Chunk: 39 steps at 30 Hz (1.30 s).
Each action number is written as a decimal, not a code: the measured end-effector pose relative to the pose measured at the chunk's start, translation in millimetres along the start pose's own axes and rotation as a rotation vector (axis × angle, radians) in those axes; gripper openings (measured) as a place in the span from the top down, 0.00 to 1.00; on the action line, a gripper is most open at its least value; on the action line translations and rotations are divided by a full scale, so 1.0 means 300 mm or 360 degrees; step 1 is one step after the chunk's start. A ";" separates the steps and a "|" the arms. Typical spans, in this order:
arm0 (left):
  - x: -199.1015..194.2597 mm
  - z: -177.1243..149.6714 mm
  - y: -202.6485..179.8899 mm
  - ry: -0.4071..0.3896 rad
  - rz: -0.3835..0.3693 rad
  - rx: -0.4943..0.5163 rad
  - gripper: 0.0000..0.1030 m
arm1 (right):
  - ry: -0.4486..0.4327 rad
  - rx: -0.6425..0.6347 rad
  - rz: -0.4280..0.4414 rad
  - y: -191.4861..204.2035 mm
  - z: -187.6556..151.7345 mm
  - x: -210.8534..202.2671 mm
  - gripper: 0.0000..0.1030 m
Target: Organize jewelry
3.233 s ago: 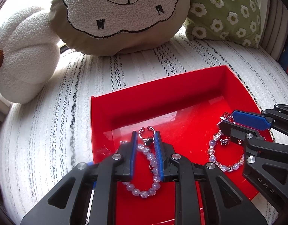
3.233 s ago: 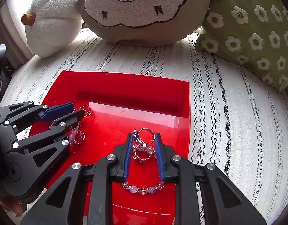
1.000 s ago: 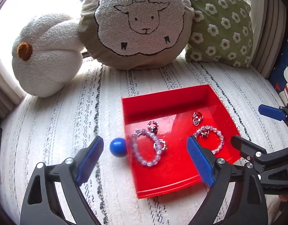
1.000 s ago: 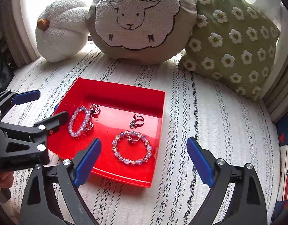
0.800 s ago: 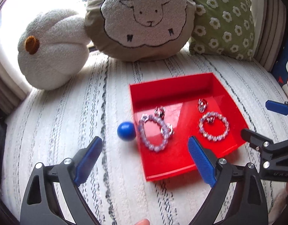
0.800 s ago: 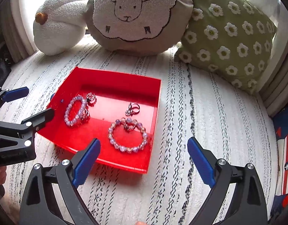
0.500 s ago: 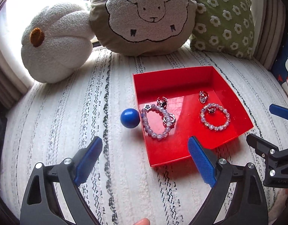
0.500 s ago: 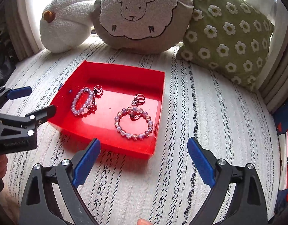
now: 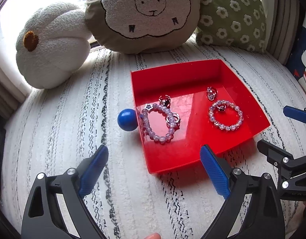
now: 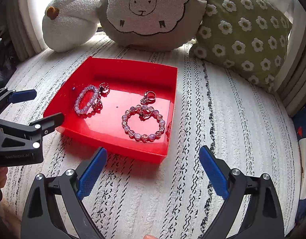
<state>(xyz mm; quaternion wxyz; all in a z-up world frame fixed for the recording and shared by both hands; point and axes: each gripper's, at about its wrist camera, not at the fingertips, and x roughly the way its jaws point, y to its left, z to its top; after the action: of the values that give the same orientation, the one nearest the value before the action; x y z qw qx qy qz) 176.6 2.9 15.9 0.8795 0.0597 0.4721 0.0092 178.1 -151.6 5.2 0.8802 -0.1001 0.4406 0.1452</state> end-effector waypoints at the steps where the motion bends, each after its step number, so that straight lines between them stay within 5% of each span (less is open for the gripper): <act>1: 0.001 0.000 -0.002 0.0003 -0.0003 0.0004 0.14 | 0.0001 0.0002 0.0004 -0.001 0.000 0.000 0.11; 39: 0.016 -0.001 -0.008 0.0034 0.0010 0.0033 0.13 | 0.0007 -0.0013 0.0026 0.012 -0.004 0.002 0.11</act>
<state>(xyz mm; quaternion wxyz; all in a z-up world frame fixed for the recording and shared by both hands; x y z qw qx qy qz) 179.0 0.9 11.5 0.8737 0.0702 0.4813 0.0078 176.3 -148.4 3.7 0.8776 -0.1003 0.4427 0.1540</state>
